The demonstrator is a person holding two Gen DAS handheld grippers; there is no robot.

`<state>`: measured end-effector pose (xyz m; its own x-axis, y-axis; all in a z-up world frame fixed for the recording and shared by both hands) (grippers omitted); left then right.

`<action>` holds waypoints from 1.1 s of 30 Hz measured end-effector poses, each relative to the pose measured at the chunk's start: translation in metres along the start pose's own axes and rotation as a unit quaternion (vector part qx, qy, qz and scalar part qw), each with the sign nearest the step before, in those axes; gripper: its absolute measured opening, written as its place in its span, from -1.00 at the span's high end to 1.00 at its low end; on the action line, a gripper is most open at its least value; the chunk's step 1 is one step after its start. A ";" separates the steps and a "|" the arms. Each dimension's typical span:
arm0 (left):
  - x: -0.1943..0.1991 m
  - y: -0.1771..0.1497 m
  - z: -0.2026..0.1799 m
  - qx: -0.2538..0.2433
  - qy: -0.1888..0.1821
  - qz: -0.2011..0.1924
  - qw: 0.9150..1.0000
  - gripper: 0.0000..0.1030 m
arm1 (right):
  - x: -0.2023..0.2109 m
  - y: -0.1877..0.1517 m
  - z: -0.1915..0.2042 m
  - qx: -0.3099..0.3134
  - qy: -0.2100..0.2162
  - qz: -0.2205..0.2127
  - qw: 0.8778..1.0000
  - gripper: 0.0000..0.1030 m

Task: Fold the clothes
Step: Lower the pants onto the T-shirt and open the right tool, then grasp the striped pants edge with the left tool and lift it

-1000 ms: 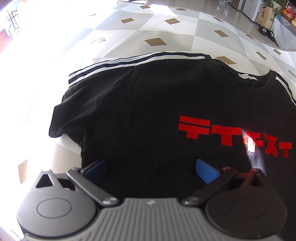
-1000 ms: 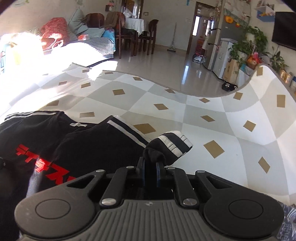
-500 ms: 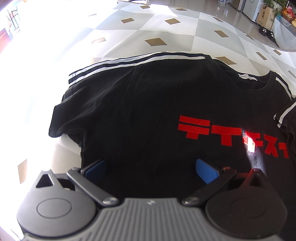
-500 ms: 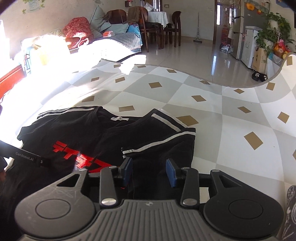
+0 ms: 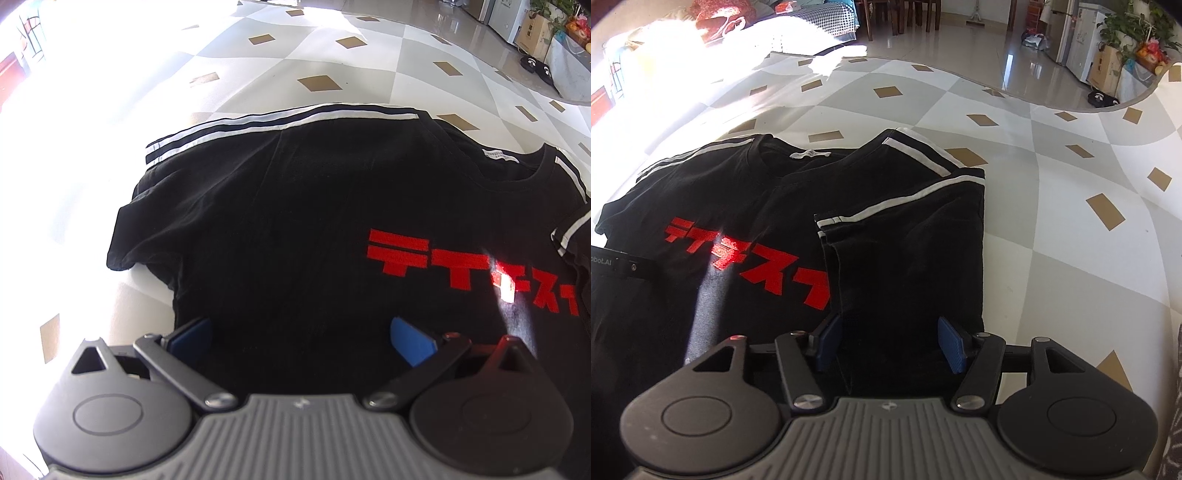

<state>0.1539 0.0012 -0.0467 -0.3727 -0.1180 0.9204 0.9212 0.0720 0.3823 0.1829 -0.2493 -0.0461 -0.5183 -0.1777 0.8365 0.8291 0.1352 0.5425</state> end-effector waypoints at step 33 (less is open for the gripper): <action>-0.059 0.004 0.175 0.269 -0.105 -0.028 0.957 -0.98 | 0.019 -0.007 0.034 -0.096 0.000 0.055 0.994 -0.20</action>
<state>0.1600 0.1819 -0.0849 -0.4850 0.0604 0.8724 0.7298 0.5776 0.3657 0.1603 -0.2199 -0.0317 -0.4226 -0.1726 0.8897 0.9054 -0.0356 0.4232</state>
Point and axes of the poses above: each gripper's, at about its wrist camera, not at the fingertips, and x roughly against the way its jaws point, z to its left, y to its top, the point moved 6 cm from there along -x, roughly the way its jaws point, and after that the axes turned 9 degrees about -x, right-handed, at the moved point
